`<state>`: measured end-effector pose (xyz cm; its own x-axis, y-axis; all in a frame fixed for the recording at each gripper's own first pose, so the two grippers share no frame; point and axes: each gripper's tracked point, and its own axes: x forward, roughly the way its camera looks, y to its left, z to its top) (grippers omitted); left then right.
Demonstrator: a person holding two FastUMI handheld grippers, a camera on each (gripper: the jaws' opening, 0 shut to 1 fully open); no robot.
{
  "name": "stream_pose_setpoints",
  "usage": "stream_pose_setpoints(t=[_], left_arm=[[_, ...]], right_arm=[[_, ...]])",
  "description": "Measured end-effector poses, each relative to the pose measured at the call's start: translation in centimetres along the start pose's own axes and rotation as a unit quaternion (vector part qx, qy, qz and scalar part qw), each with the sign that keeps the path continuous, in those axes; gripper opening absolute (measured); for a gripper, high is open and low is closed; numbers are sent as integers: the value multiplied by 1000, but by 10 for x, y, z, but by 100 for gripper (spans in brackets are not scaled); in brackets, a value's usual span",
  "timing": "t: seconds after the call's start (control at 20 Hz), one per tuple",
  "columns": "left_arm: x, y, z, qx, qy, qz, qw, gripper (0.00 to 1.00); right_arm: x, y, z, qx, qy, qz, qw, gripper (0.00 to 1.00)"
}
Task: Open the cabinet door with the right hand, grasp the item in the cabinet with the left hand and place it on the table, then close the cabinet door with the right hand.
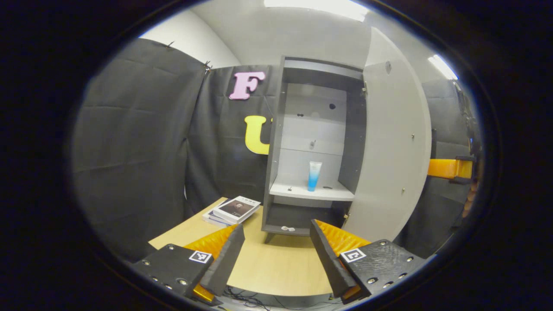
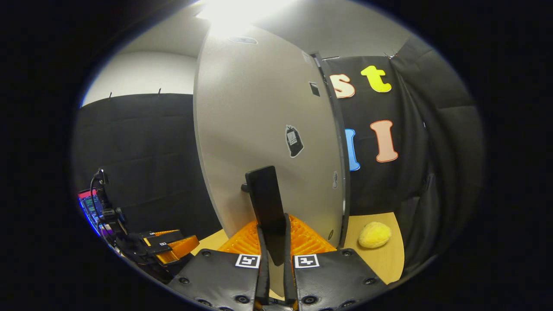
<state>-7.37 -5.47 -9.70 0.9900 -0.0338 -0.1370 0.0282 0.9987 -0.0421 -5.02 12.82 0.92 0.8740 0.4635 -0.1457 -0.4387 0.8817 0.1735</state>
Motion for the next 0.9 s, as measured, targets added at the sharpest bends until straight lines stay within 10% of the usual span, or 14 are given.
stream_pose_setpoints(t=[0.9], left_arm=[[36,-66,0,32,31,-82,996,92]], right_arm=[[-29,-63,6,45,-25,-68,996,14]])
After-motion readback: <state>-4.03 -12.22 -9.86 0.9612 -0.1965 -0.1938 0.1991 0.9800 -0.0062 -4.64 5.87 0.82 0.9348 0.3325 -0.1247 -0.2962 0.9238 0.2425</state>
